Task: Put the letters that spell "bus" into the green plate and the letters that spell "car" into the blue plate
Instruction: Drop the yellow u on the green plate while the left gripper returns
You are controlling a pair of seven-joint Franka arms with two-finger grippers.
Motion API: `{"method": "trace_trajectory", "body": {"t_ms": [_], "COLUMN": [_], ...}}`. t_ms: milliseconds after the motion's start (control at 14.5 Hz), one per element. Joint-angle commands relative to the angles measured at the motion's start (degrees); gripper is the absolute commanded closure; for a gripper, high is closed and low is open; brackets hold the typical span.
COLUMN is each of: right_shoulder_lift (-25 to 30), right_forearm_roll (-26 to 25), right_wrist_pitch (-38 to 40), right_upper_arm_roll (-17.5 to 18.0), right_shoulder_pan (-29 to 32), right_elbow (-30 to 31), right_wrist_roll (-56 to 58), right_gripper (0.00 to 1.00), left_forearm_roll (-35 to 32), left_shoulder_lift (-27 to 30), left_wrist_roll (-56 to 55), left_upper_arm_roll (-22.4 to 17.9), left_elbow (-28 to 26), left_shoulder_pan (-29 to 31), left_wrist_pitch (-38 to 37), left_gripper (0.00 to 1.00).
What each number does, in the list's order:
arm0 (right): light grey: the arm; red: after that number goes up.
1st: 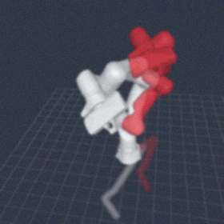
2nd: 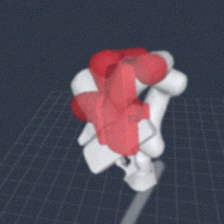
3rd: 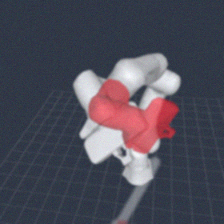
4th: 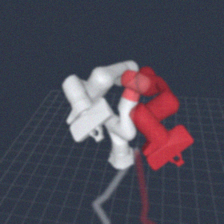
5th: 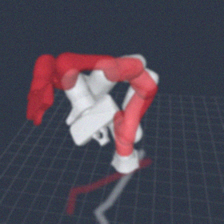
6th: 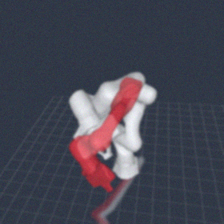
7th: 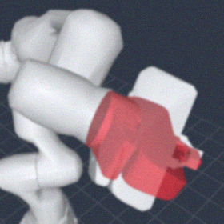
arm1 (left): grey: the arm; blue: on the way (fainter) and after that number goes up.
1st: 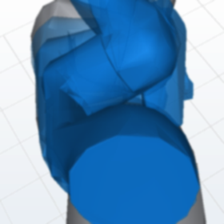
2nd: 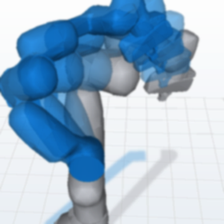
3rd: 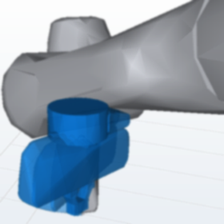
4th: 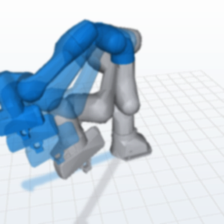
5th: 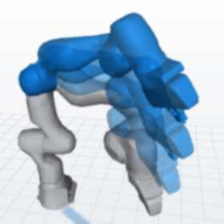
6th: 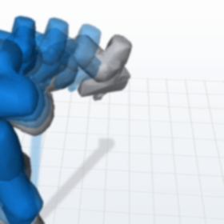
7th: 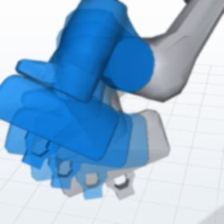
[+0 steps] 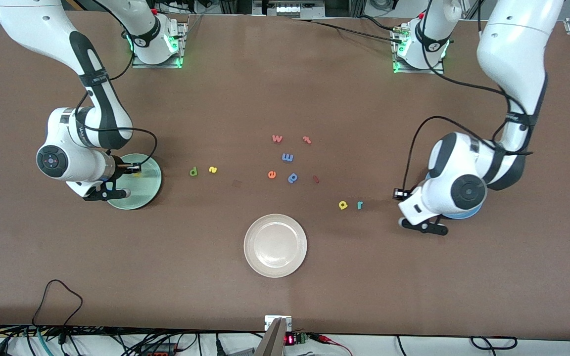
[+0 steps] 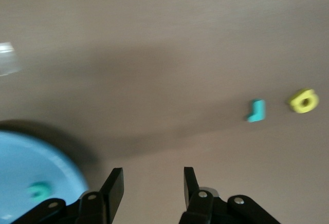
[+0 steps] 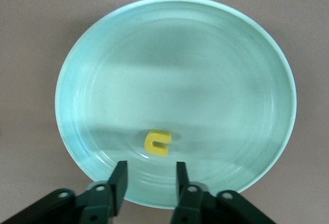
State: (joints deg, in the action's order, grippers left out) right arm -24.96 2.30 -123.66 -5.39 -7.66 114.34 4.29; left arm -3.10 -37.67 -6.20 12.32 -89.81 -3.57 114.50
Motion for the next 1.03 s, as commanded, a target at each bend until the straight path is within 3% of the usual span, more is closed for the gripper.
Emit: {"method": "trace_trajectory", "body": {"t_ms": [0, 138, 207, 482, 688, 964], "right_shoulder_lift": [1.75, 1.85, 1.76, 1.06, -0.17, -1.4], "right_forearm_roll": [-0.63, 0.33, 0.33, 0.33, 0.33, 0.33], "right_wrist_pitch": [-0.53, -1.4, -2.72, -5.19, -6.42, -7.03], "right_upper_arm_roll": [1.17, 1.53, 1.53, 1.61, 1.53, 1.61], "right_shoulder_pan": [0.02, -1.99, -4.1, -10.61, -14.21, -14.75], "right_elbow": [0.44, -0.35, -0.35, -0.26, 0.0, 0.09], "right_wrist_roll": [-0.77, -4.7, -9.95, -24.3, -31.43, -32.15], "right_gripper": [0.07, 0.07, 0.13, 0.52, 0.54, 0.51], "left_forearm_roll": [3.01, 2.67, 2.58, 3.1, 3.02, 3.02], "left_shoulder_lift": [-4.07, -5.04, -5.74, -8.12, -9.17, -9.79], "left_wrist_roll": [-1.52, -3.81, -3.99, -4.08, -4.78, -4.87], "left_upper_arm_roll": [-0.1, -0.19, -0.27, -0.19, -0.19, -0.19], "left_elbow": [4.72, 4.82, 4.82, 4.82, 4.91, 4.91], "left_shoulder_pan": [-2.14, -3.81, -4.43, -4.61, -5.83, -6.45], "left_wrist_pitch": [0.63, 2.91, 4.4, 8.02, 9.24, 9.43], "left_gripper": [0.46, 0.47, 0.47, 0.5, 0.5, 0.5]}}
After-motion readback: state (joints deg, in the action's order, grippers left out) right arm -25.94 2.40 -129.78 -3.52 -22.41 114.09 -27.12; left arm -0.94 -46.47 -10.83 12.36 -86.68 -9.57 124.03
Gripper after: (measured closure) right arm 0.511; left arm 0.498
